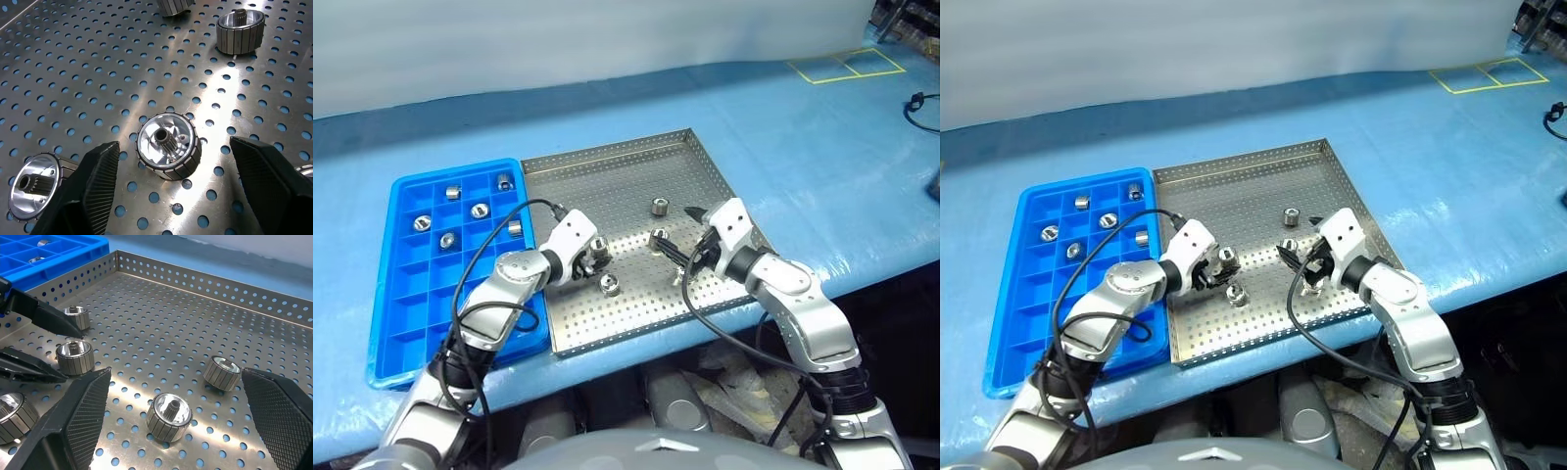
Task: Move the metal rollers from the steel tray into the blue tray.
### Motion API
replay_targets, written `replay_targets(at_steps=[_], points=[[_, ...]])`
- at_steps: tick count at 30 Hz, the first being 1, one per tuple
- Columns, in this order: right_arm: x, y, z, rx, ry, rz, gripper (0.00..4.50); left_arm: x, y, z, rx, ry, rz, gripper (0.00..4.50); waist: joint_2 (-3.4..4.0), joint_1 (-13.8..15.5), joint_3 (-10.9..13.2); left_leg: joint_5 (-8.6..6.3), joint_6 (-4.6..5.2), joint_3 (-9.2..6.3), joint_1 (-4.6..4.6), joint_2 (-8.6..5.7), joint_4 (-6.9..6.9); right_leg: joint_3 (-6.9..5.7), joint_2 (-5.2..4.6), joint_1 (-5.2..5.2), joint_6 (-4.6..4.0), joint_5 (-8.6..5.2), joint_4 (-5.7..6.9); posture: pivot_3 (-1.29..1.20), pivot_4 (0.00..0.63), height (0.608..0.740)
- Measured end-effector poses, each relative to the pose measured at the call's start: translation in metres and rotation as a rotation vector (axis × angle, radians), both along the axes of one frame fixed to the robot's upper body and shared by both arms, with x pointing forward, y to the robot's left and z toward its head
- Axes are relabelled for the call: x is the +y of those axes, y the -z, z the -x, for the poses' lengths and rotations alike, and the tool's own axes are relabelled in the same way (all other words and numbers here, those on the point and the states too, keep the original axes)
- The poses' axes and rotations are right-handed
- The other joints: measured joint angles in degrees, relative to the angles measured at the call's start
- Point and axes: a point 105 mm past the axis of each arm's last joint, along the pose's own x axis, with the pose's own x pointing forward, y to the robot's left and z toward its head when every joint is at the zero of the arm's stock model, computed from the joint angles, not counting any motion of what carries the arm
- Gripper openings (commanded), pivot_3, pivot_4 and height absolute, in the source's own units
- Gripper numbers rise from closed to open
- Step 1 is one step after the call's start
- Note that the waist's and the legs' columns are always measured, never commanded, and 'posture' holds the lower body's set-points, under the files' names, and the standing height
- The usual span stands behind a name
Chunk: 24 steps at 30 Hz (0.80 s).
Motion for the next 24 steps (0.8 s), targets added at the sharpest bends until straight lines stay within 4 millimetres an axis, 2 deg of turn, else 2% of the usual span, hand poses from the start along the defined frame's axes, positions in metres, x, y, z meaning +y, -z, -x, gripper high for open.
replay_targets(at_steps=[8,12,13,24], points=[[-0.0007,-0.0005,-0.0002,-0.002,0.003,-0.001,4.5,-0.0022,0.0007,-0.0004,-0.001,-0.002,0.003,2.96,0.0,-0.01,0.0,0.0,0.0,0.0,0.0,0.0,0.0,0.0,0.0,0.0,0.0,0.0,0.0,-0.3,0.15,0.74],[-0.0007,-0.0005,-0.0003,-0.002,0.003,-0.001,4.5,-0.0029,0.0006,-0.0005,-0.002,-0.001,0.004,1.77,0.0,0.0,0.0,0.0,0.0,0.0,0.0,0.0,0.0,0.0,0.0,0.0,0.0,0.0,0.0,-0.3,0.15,0.74],[-0.0007,-0.0006,-0.0003,-0.003,0.003,-0.001,4.5,-0.003,0.0006,-0.0005,-0.002,-0.001,0.005,1.64,0.0,0.0,0.0,0.0,0.0,0.0,0.0,0.0,0.0,0.0,0.0,0.0,0.0,0.0,0.0,-0.3,0.15,0.74],[0.0005,-0.0037,-0.0018,-0.014,0.002,-0.005,4.5,-0.0056,-0.0027,-0.0008,-0.014,0.003,0.038,1.64,0.0,0.02,0.0,0.0,0.0,0.0,0.0,0.0,0.0,0.0,-0.01,0.0,0.0,0.0,0.0,-0.3,0.15,0.74]])
